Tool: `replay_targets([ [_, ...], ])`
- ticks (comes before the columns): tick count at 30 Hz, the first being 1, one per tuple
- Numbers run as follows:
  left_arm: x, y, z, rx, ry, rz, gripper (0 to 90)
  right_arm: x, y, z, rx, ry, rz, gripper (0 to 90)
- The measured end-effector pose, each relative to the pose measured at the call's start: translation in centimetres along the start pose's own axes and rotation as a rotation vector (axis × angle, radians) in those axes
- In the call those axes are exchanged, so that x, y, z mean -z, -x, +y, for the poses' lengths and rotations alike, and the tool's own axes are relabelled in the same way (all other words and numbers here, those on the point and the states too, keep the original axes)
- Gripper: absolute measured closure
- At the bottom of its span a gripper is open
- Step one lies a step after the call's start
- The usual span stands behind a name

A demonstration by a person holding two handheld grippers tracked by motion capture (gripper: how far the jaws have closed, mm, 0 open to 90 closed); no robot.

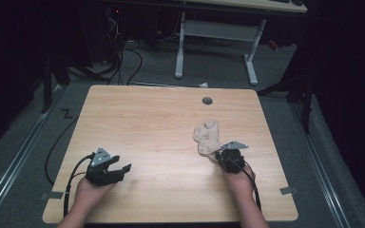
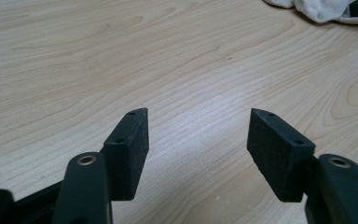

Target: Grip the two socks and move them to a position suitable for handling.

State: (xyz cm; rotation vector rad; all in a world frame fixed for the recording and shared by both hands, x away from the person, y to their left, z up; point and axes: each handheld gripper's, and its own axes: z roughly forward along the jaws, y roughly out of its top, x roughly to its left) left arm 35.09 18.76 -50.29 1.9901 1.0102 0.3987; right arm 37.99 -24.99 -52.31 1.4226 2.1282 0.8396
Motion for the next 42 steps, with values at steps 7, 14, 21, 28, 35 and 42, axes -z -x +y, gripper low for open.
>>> replay_targets([
  [7,-0.1,0.1,0.0,-0.007,0.0,-0.002,38.9,0.7,-1.6,-0.9,0.032,0.014,0.044,89.9],
  [14,-0.1,0.4,0.0,-0.017,-0.001,-0.006,38.5,1.4,-3.9,-1.5,0.091,0.02,0.1,89.8],
  [21,-0.1,0.5,0.1,-0.03,-0.005,-0.006,38.5,1.6,-6.9,-1.7,0.151,0.021,0.174,89.6],
  [28,-0.2,0.7,0.1,-0.029,-0.007,-0.013,38.4,1.6,-9.9,-1.7,0.217,0.028,0.236,89.4],
  [35,-0.3,0.8,0.1,-0.035,-0.011,-0.015,38.3,1.7,-12.4,-1.7,0.274,0.031,0.279,89.0],
  [42,-0.3,0.8,0.1,-0.034,-0.014,-0.014,38.3,1.9,-13.0,-1.6,0.296,0.039,0.277,86.3],
])
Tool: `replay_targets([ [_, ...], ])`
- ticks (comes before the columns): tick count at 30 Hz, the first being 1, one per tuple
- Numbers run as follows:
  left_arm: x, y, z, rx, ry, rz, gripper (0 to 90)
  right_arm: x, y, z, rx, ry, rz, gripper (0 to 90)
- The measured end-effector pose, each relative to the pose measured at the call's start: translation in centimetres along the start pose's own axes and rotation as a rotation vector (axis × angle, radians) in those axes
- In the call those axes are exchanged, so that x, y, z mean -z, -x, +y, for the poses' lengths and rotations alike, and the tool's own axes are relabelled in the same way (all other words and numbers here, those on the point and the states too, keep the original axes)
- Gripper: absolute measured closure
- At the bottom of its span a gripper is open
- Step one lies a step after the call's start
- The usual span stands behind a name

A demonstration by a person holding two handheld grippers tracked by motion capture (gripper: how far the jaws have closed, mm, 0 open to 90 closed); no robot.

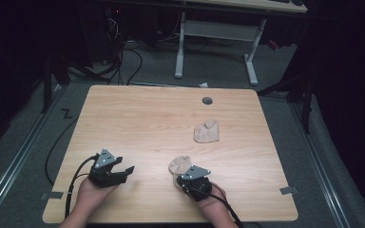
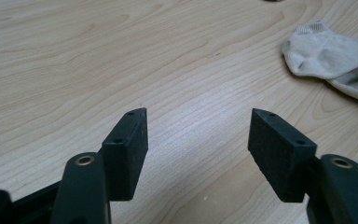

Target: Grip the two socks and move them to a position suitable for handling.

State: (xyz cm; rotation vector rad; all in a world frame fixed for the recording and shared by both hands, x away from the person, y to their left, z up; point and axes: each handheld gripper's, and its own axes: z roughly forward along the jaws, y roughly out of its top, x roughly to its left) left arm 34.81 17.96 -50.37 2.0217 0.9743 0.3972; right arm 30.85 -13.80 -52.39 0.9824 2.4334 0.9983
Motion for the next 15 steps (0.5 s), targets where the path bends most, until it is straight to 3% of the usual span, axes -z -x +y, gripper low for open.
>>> replay_targets([
  [5,-0.1,0.0,0.0,-0.002,0.0,0.0,38.3,0.8,-0.1,1.9,0.006,0.064,-0.028,80.6],
  [8,0.0,-0.1,0.0,-0.006,-0.001,0.0,38.3,0.1,0.2,2.8,-0.004,0.071,-0.03,74.2],
  [12,0.1,-0.2,-0.1,-0.003,0.0,0.002,38.2,-1.8,0.2,3.6,0.003,0.024,-0.053,66.6],
  [15,0.2,-0.3,-0.1,0.003,0.005,0.002,38.2,-3.0,0.4,3.7,0.024,-0.018,-0.071,66.6],
])
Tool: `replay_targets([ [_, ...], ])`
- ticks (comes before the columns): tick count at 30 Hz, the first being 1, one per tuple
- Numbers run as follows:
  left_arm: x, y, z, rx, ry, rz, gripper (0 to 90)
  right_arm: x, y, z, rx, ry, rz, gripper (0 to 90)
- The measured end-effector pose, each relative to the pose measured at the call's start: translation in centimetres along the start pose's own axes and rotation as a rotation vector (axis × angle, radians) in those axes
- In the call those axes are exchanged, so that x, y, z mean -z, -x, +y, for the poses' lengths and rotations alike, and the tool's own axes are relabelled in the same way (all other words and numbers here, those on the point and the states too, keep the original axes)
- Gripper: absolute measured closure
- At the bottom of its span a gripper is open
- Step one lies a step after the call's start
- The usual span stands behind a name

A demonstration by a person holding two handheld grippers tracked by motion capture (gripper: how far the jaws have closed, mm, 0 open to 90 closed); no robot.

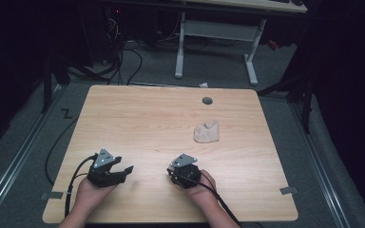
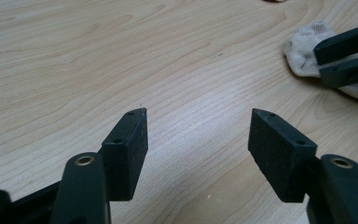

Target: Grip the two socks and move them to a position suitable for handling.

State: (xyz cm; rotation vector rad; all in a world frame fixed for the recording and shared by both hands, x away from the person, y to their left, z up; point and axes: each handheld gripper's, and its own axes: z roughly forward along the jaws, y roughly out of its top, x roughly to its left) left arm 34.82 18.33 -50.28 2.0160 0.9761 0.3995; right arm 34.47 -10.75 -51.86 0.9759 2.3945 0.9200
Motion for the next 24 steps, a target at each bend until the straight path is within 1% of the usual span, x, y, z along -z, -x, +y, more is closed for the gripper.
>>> replay_targets([
  [2,0.0,0.0,0.0,0.0,0.001,0.002,38.2,-0.4,0.0,-0.1,0.012,-0.018,-0.019,68.2],
  [4,0.0,0.0,0.0,0.001,0.002,0.002,38.2,-0.6,0.0,-0.2,0.02,-0.022,-0.03,71.5],
  [5,0.0,0.0,0.0,0.001,0.002,0.001,38.1,-0.6,-0.1,-0.2,0.015,-0.024,-0.032,73.6],
  [7,0.0,0.1,0.0,0.001,0.0,0.0,38.2,-0.5,-0.1,-0.2,0.014,-0.024,-0.04,84.0],
  [8,0.0,0.1,0.0,0.0,-0.001,-0.001,38.2,-0.4,-0.1,-0.2,0.006,-0.025,-0.04,87.3],
  [9,-0.1,0.1,0.0,-0.002,-0.002,-0.001,38.2,-0.4,0.0,-0.2,0.011,-0.018,-0.04,87.7],
  [11,-0.1,0.2,0.0,-0.001,-0.004,-0.004,38.3,-0.2,0.0,-0.2,0.007,-0.008,-0.045,88.0],
  [13,-0.1,0.2,0.0,-0.001,-0.006,-0.006,38.4,0.6,0.1,-0.1,0.006,0.024,-0.055,87.9],
  [14,-0.1,0.2,0.0,-0.001,-0.007,-0.006,38.4,1.3,0.2,0.1,-0.004,0.049,-0.055,87.9],
  [16,-0.2,0.2,0.0,0.0,-0.012,-0.008,38.5,2.1,0.4,0.2,-0.014,0.076,-0.062,87.9],
  [17,-0.2,0.2,0.0,-0.002,-0.013,-0.01,38.6,2.7,0.7,0.2,-0.029,0.1,-0.062,87.9],
  [19,-0.2,0.3,0.0,-0.005,-0.017,-0.011,38.9,3.4,1.1,0.2,-0.043,0.126,-0.076,87.8],
  [20,-0.2,0.3,0.0,-0.005,-0.018,-0.012,39.0,4.0,1.5,0.1,-0.062,0.146,-0.083,87.7],
  [21,-0.3,0.3,0.0,-0.004,-0.019,-0.015,39.1,4.2,1.7,0.0,-0.069,0.151,-0.088,87.7],
  [24,-0.3,0.3,0.0,0.002,-0.02,-0.021,39.8,5.2,3.1,-0.7,-0.117,0.171,-0.11,87.3],
])
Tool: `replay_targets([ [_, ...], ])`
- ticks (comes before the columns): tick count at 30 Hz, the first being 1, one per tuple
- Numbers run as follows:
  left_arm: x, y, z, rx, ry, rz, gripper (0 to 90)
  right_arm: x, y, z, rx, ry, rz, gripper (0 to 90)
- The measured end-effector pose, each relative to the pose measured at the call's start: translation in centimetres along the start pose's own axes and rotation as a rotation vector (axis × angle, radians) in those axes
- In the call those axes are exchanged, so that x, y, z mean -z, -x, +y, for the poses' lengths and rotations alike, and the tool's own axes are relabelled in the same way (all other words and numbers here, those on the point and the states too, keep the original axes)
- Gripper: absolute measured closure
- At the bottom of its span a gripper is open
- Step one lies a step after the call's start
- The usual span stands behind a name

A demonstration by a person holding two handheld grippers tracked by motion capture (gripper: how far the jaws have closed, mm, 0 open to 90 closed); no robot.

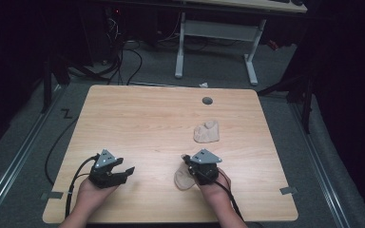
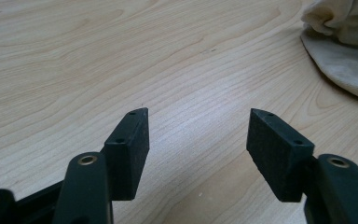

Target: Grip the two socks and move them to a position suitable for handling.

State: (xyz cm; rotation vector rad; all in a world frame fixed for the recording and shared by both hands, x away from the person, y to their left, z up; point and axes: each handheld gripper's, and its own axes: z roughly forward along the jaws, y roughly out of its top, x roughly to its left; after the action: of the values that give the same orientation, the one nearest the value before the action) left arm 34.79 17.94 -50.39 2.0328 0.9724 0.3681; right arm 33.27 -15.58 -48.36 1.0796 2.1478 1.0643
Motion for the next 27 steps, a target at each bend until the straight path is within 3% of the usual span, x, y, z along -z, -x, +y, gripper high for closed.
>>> replay_targets([
  [10,-0.2,0.1,0.0,-0.007,-0.005,-0.004,41.6,1.5,3.2,-2.6,-0.096,-0.015,-0.056,85.6],
  [20,-0.2,0.2,0.0,-0.016,-0.009,-0.001,41.4,1.5,6.1,-5.0,-0.158,-0.083,-0.113,83.4],
  [23,-0.1,0.2,0.0,-0.017,-0.008,-0.001,41.3,1.4,6.5,-5.5,-0.171,-0.091,-0.119,78.5],
  [27,-0.2,0.2,0.0,-0.012,-0.005,0.001,41.4,1.9,6.7,-4.8,-0.152,-0.058,-0.16,75.9],
])
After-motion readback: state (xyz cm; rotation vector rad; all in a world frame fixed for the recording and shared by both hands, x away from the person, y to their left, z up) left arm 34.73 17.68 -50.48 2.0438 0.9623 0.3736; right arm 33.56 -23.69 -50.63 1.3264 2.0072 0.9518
